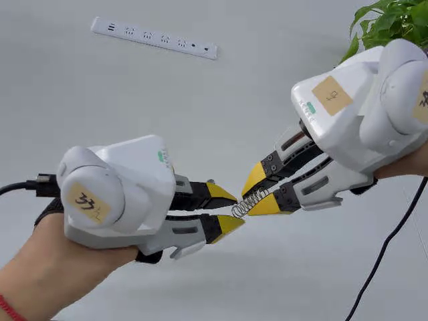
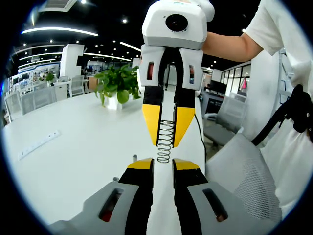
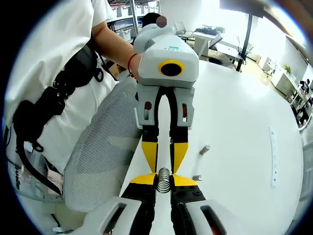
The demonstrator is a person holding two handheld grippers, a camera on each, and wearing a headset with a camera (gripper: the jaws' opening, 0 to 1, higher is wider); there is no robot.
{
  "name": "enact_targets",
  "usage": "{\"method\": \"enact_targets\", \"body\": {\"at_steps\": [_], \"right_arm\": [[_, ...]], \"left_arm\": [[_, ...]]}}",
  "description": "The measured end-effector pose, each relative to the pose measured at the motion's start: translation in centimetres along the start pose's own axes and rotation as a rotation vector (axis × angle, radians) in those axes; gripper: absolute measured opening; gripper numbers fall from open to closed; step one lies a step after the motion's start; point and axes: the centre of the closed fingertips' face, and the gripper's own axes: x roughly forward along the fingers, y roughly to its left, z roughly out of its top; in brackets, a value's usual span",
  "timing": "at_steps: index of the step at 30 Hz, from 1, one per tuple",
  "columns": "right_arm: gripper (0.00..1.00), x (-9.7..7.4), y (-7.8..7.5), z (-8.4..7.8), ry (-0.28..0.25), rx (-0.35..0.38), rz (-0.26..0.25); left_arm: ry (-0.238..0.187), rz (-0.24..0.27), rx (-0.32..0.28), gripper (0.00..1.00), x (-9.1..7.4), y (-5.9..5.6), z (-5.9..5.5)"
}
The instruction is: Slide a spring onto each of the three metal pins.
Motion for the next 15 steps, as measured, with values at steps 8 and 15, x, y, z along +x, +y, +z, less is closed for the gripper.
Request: {"method": "enact_targets", "body": {"at_steps": [8,15], "right_arm": [[0.07,-1.2,-0.5,-1.3,-0.003,0.053,-0.043],[0.07,-2.3,-1.8,-3.4,0.026,0.117,-0.113]], "left_arm": [[0.004,0.033,-0.005,0.18,-1.3,0.7,-0.6],[0.007,0.080,-0.012,0.22,-3.2,1.8,-1.3]]}}
